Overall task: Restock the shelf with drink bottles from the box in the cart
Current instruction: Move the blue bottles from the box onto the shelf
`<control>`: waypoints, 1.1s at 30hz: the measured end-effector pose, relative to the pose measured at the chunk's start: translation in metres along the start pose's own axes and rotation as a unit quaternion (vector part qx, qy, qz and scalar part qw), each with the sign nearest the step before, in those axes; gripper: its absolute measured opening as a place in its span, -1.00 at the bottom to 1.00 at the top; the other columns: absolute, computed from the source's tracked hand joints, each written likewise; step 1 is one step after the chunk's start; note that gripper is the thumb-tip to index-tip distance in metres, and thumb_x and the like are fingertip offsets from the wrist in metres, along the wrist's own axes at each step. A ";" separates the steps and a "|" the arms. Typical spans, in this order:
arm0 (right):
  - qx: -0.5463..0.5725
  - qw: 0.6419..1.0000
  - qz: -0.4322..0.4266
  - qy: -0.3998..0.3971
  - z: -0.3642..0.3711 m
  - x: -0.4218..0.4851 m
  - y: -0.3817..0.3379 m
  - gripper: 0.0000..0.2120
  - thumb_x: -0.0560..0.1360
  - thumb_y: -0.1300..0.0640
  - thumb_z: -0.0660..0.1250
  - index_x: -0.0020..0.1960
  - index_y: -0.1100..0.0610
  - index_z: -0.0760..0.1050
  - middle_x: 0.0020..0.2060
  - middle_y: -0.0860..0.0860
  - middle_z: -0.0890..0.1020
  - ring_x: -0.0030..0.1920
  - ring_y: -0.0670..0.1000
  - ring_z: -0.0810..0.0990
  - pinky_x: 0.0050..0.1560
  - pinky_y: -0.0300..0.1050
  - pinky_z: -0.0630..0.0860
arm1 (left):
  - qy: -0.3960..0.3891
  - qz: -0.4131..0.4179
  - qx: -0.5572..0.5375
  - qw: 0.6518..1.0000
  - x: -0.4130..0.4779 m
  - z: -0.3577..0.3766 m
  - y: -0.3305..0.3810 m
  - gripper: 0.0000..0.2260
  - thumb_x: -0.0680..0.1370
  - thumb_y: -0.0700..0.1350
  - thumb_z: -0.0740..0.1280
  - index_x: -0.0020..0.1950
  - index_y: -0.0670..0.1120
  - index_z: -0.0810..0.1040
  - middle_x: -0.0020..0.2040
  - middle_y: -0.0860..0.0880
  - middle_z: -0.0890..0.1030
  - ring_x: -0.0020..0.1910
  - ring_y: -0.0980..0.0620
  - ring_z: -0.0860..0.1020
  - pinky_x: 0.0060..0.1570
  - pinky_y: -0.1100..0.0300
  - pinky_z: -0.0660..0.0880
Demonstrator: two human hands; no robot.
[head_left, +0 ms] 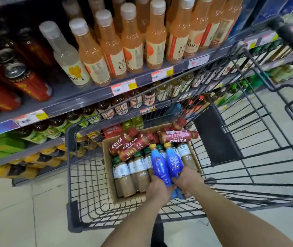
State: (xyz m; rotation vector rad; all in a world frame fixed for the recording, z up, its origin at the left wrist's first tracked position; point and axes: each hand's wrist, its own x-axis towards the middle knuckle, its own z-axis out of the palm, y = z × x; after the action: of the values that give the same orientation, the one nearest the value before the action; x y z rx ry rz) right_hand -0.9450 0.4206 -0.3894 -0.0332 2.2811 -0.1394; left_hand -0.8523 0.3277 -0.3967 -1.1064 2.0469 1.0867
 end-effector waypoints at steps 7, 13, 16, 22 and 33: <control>-0.012 1.000 0.008 0.009 -0.002 0.002 -0.001 -0.55 0.37 -0.11 0.45 0.14 0.11 0.47 0.01 0.05 0.65 -0.05 0.06 0.62 -0.16 -0.20 0.41 | 0.005 -0.021 -0.050 0.998 0.009 0.003 0.000 -0.42 0.41 0.09 0.52 0.32 -0.07 0.40 0.22 -0.06 0.56 0.19 -0.08 0.55 0.05 0.17 0.44; 0.037 0.998 0.027 0.035 -0.004 -0.025 -0.004 -0.36 0.32 -0.11 0.50 0.24 0.20 0.37 -0.09 0.06 0.61 -0.11 0.08 0.61 -0.20 -0.15 0.49 | 0.020 0.032 -0.009 0.999 -0.014 -0.033 -0.016 -0.51 0.43 -0.01 0.48 0.32 -0.02 0.44 0.17 -0.03 0.56 0.15 -0.06 0.58 0.09 0.12 0.52; 0.045 0.997 -0.003 0.059 -0.010 -0.047 -0.011 -0.41 0.28 -0.13 0.48 0.17 0.15 0.41 -0.05 0.05 0.63 -0.04 0.10 0.65 -0.08 -0.10 0.56 | 0.048 0.040 -0.015 0.998 -0.035 -0.052 -0.025 -0.51 0.44 0.00 0.48 0.29 -0.01 0.36 0.15 -0.03 0.58 0.14 -0.09 0.57 -0.05 0.17 0.42; 0.118 0.982 -0.090 0.121 -0.016 -0.096 -0.040 -0.49 0.21 -0.23 0.43 -0.06 0.05 0.31 -0.19 0.01 0.58 -0.23 0.09 0.53 -0.27 -0.12 0.38 | 0.130 0.069 -0.041 0.988 -0.086 -0.103 -0.042 -0.54 0.41 -0.02 0.45 0.25 0.03 0.37 0.06 -0.01 0.59 0.03 -0.06 0.60 -0.03 0.06 0.55; 0.169 0.928 -0.275 0.185 -0.027 -0.191 -0.164 -0.57 0.23 -0.16 0.43 -0.11 -0.01 0.27 -0.23 -0.03 0.61 -0.18 0.12 0.64 -0.30 -0.10 0.41 | 0.303 0.132 -0.164 0.930 -0.162 -0.229 -0.099 -0.52 0.43 -0.10 0.42 0.32 0.01 0.38 0.14 0.01 0.55 0.15 -0.05 0.54 0.09 0.06 0.48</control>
State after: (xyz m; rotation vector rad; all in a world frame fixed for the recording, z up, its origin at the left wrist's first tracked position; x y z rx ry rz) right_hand -0.8443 0.2737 -0.2100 -0.5047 2.5278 -0.8973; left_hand -0.7088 0.1648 -0.1936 -1.5075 2.6162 1.3833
